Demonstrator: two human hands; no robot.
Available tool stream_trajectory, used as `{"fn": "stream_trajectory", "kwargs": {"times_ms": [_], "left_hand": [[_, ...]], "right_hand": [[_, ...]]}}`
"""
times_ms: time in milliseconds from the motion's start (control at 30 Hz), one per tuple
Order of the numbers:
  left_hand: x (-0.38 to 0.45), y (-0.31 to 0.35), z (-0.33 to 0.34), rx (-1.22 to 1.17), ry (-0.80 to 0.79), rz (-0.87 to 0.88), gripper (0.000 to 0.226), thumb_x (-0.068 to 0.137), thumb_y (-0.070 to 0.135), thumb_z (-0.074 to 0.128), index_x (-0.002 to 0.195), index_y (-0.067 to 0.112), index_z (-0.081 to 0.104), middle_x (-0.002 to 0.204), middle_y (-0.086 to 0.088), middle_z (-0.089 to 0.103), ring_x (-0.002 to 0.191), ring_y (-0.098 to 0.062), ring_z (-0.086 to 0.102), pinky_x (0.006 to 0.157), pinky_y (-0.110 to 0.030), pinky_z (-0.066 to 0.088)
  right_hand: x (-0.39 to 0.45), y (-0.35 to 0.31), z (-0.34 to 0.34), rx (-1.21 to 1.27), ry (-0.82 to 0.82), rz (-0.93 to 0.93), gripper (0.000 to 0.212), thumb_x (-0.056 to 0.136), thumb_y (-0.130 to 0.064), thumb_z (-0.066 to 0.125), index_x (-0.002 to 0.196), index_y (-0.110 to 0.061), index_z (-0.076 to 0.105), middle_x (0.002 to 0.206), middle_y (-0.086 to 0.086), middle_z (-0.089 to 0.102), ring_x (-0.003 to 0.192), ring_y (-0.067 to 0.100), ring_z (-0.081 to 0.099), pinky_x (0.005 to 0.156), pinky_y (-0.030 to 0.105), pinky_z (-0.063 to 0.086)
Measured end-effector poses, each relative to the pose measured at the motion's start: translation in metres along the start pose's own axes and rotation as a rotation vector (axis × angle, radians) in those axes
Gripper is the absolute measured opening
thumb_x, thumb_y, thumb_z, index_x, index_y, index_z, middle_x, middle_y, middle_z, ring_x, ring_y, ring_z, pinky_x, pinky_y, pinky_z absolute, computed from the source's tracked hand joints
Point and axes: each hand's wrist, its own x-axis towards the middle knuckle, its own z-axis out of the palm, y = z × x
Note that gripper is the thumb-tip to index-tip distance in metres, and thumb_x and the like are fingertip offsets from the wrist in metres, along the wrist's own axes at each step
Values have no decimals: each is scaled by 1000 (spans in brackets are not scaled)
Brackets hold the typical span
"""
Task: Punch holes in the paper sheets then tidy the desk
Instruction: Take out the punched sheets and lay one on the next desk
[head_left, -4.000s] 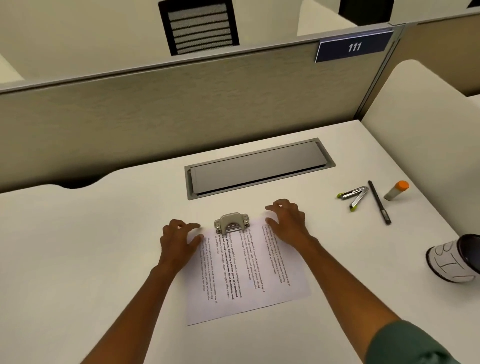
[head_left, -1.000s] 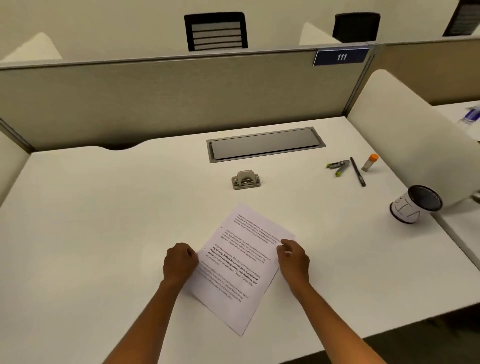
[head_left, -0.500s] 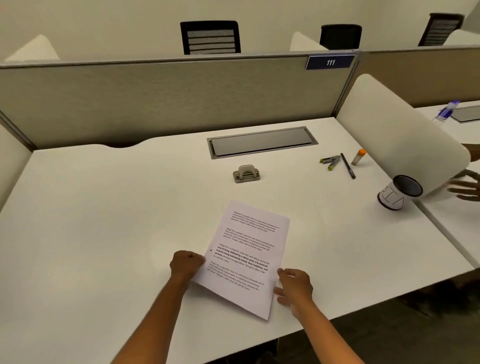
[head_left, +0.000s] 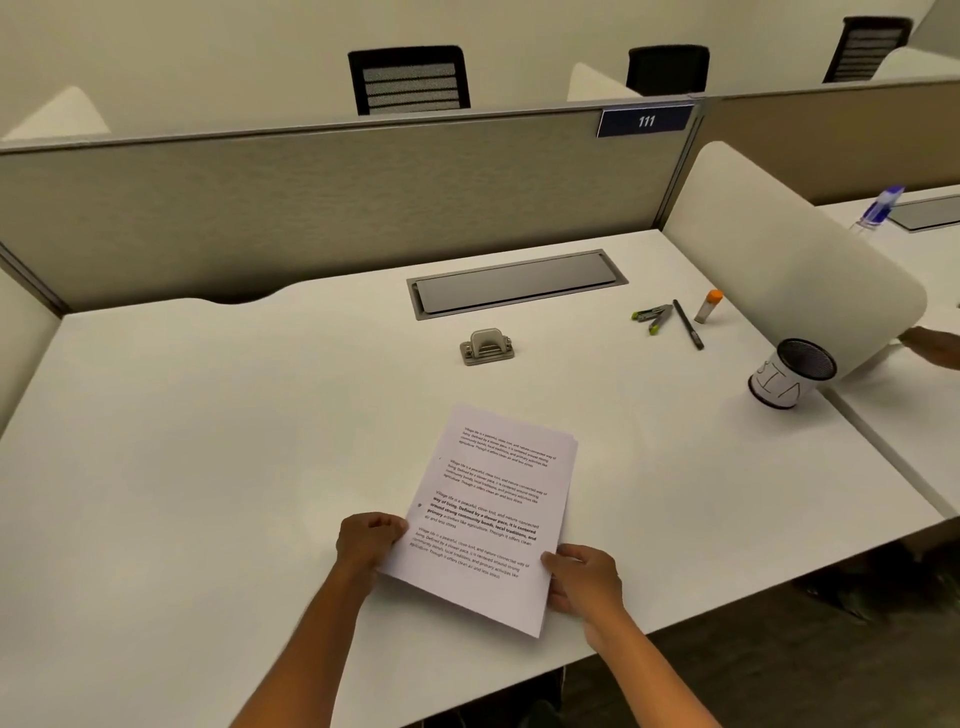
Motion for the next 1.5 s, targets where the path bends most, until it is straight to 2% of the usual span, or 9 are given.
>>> {"fn": "stream_trajectory", "kwargs": {"times_ms": [100,333,433,533,633,800,967,1167,1500], "left_hand": [[-4,-2,-1,-5,-29,2,6,81,0,71,76,2,72,89,-18,73,83,-31,64,85,-44,53],[-12,0,-4,-33,-208,-61,6,89,-1,61,84,-2,64,93,-23,71,78,-32,66,69,-37,55],[-14,5,-3,-43,-318,-87,6,91,-2,55,90,-2,61,97,-23,72,82,-33,70,70,-38,57],[-13,12,4,-82,-389,-85,14,91,4,61,103,-4,63,103,-20,73,95,-37,70,82,-45,58],[-9,23,18,-79,-325,-34,20,89,9,67,104,-5,66,100,-21,73,90,-35,71,80,-46,58],[5,36,36,22,-132,16,13,86,5,69,88,-8,67,92,-24,72,87,-42,70,83,-58,55],[12,47,42,12,-90,27,9,85,4,69,82,-4,68,89,-24,72,76,-35,69,79,-50,56],[11,74,46,-52,-56,120,10,86,6,67,83,-3,68,87,-19,74,81,-37,70,77,-50,57],[0,125,45,-188,62,435,9,91,13,65,86,7,69,83,-9,74,77,-24,71,67,-34,59]], "right_hand": [[9,-5,0,64,-31,-15,16,84,-5,69,99,-9,70,90,8,75,80,27,73,69,43,62],[30,-22,-5,32,-66,-41,15,83,1,65,96,-6,69,90,11,75,80,28,73,68,40,61],[36,-29,-8,-4,-81,-65,15,82,1,65,94,-7,70,87,11,75,78,28,73,67,42,61],[41,-34,-9,-43,-88,-82,15,81,1,66,93,-8,70,87,10,75,80,29,73,71,48,61],[46,-41,-8,-93,-99,-93,16,79,-1,67,92,-10,71,87,9,76,82,28,73,72,50,60],[56,-53,-10,-151,-118,-106,16,77,-2,68,89,-12,72,87,7,76,81,27,73,73,49,60],[70,-74,-11,-195,-119,-134,14,76,-4,69,85,-13,72,87,7,75,83,28,72,76,49,60],[82,-111,-9,-164,-146,-189,17,79,-4,69,94,-10,70,93,9,75,85,28,72,77,47,60],[79,-176,1,-118,-140,-516,12,87,-14,69,98,-15,65,98,4,70,93,25,69,83,47,59]]}}
